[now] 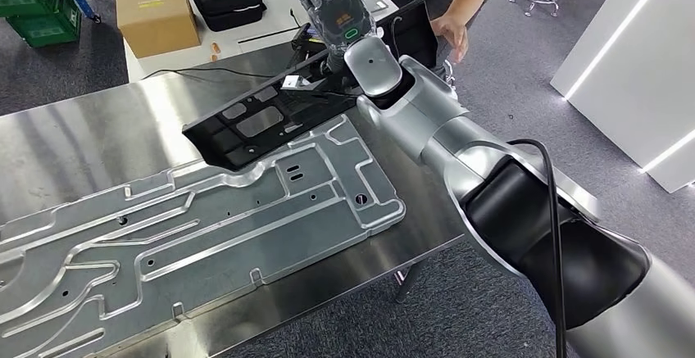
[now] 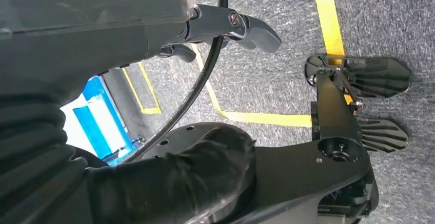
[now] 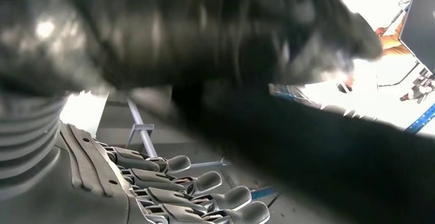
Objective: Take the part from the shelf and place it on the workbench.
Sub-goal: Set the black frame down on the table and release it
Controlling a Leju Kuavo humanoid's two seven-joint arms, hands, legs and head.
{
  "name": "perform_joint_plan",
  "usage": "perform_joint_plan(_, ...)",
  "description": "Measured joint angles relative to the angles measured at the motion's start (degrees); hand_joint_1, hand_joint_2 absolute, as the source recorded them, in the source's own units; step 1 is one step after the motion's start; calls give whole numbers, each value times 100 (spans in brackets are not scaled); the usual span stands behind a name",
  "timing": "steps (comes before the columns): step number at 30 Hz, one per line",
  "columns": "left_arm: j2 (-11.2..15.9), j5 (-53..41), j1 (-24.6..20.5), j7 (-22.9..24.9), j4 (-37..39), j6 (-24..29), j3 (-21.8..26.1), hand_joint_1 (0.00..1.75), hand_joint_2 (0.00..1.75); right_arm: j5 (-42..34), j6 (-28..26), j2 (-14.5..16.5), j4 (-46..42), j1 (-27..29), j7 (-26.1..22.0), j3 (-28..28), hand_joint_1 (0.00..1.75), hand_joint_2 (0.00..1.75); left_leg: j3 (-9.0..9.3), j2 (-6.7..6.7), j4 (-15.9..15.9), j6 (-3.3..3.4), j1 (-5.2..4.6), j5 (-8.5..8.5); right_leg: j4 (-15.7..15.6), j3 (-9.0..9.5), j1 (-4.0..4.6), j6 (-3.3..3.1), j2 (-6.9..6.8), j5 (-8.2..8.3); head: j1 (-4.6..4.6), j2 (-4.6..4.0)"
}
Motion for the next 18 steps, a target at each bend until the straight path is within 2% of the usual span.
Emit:
perform_joint_plan(10, -2, 83, 34, -11, 0, -39, -65, 0, 0, 150, 86, -2, 0, 22, -21, -163, 0, 0, 0, 0, 0, 0, 0, -1, -1, -1, 0, 0, 0, 0, 0, 0)
perform_joint_plan(13, -2, 108, 38, -19, 0, -66, -93, 0, 0, -25, 481, -2, 1, 16, -195, -212, 0, 0, 1, 0, 0, 0, 0, -1, 0, 0, 0, 0, 0, 0, 0, 0)
perform_joint_plan(14, -1, 132, 39, -21, 0, -75, -99, 0, 0, -183, 907, 2, 9, 2, -294, -262, 0, 0, 0, 0, 0, 0, 0, -1, 0, 0, 0, 0, 0, 0, 0, 0)
perform_joint_plan(15, 6, 163, 40, -18, -2, -93, -102, 0, 0, -336, 1612, 19, 34, -35, -366, -336, 0, 0, -1, 0, 0, 0, 0, -1, 0, 0, 0, 0, 0, 0, -1, 0)
perform_joint_plan(18, 54, 257, 24, 62, -10, -165, -103, 0, 0, -443, 4547, 96, 142, -235, -368, -505, 0, 0, -1, -1, 0, 0, 0, 0, 0, -3, 0, 0, -1, 0, -1, 0)
